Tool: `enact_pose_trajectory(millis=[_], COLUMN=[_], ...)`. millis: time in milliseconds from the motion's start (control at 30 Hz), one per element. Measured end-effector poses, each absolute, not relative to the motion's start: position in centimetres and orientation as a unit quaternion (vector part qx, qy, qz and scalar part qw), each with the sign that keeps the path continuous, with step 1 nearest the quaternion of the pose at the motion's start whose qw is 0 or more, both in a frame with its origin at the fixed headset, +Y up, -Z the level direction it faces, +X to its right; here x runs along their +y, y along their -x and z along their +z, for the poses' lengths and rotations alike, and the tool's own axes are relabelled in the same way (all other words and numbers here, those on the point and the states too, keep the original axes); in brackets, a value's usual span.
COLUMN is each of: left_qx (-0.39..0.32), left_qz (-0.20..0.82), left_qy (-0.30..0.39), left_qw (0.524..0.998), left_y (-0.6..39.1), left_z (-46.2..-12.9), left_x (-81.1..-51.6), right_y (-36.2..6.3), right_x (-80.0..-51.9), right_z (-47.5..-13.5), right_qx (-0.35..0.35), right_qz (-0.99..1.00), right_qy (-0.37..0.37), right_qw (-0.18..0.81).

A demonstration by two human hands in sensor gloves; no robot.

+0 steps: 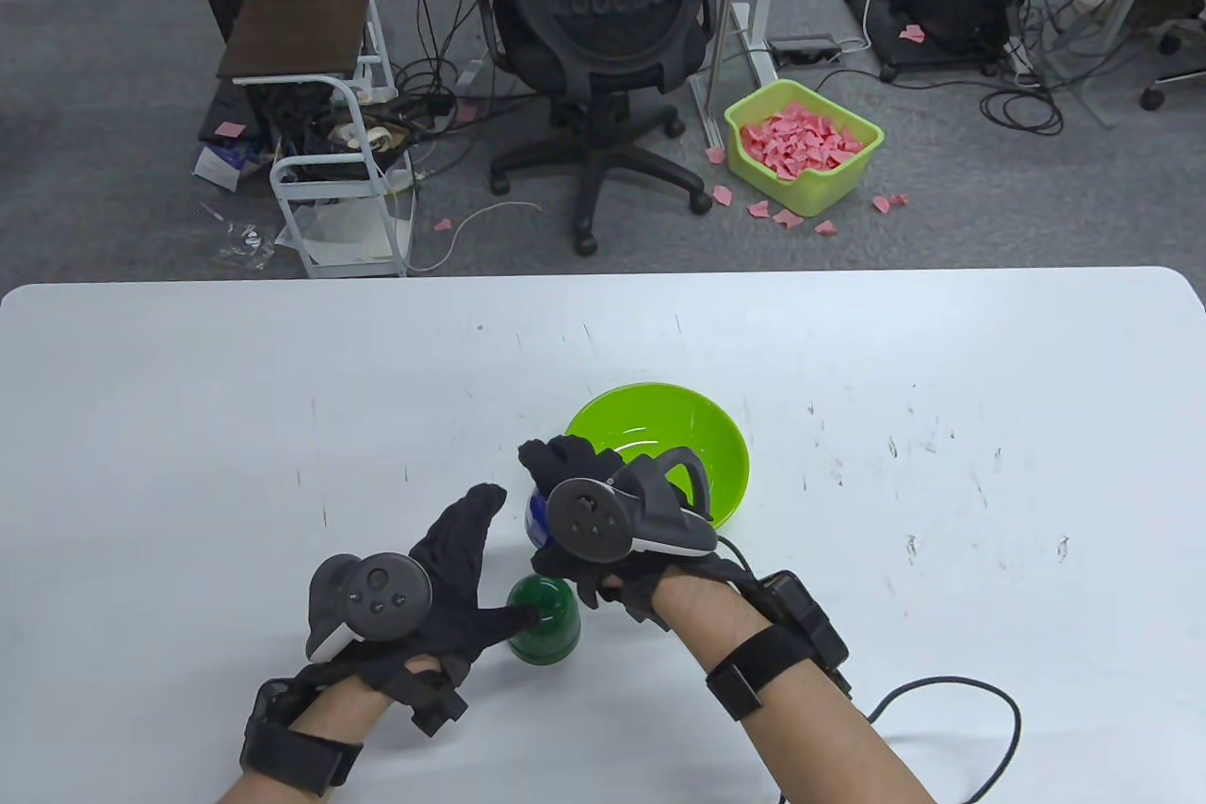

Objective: Pour dice into bowl

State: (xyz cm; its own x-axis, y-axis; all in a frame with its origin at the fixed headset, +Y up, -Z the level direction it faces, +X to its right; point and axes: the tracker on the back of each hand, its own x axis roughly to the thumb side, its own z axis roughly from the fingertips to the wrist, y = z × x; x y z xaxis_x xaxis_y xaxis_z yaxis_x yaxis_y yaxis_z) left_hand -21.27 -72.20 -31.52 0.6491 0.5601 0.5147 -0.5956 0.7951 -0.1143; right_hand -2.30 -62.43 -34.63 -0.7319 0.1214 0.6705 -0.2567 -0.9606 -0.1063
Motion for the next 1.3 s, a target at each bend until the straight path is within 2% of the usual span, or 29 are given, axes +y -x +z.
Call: enact_pose_trajectory(millis=[333,867,1300], left_qx=[-0.262,-0.270,-0.275], left_qz=[0.341,0.329,0.311], left_qy=[-0.067,-0.084,-0.086], left_qw=[0.900,0.901,0.906], left_y=[21.6,21.8,21.9], left_z=[-31.5,-31.5,-31.7], left_x=[-72.1,-72.1,-72.3], right_y=[5.3,5.0,1.6], right_x=[-63.6,-63.9,-61.9], right_z=[-33.7,-33.7,-32.9], right_qx=[-0.062,-0.014,-0.064], right_qz=[0.918,0.920,0.911], right_qy=[-0.364,-0.344,-0.339], right_qw=[0.147,0.187,0.225])
